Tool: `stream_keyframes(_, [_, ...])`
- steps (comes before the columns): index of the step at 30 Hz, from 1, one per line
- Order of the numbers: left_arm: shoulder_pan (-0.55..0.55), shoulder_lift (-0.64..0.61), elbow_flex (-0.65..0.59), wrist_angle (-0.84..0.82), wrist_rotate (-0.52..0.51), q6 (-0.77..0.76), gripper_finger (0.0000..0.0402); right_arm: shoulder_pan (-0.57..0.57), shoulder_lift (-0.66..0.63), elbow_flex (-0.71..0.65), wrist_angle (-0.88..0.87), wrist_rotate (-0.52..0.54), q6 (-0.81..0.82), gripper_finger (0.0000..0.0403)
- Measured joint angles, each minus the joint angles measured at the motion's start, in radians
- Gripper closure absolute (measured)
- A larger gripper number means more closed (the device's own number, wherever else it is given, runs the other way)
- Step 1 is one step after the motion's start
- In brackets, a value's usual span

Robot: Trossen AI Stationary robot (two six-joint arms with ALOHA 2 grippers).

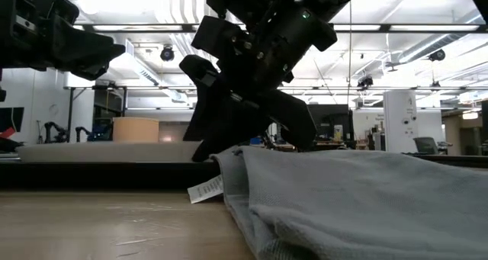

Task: Set up tray
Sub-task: Put the white plate on the black table tray below the orange cup, then put the black bowl on the white plate on the black table tray

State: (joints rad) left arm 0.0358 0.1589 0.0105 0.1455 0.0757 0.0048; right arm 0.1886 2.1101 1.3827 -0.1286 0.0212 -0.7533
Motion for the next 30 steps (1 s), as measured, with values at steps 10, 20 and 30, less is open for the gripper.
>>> stream_keyframes(10, [0.000, 0.000, 0.000, 0.000, 0.000, 0.000, 0.0297, 0.001, -0.012, 0.000, 0.002, 0.003, 0.062, 0.0234])
stream_keyframes(20, [0.000, 0.000, 0.000, 0.000, 0.000, 0.000, 0.0297, 0.001, -0.100, 0.000, -0.125, 0.006, 0.189, 0.0224])
stream_keyframes(30, [0.000, 0.000, 0.000, 0.000, 0.000, 0.000, 0.0297, 0.003, -0.153, 0.000, -0.288, 0.005, 0.259, 0.0229])
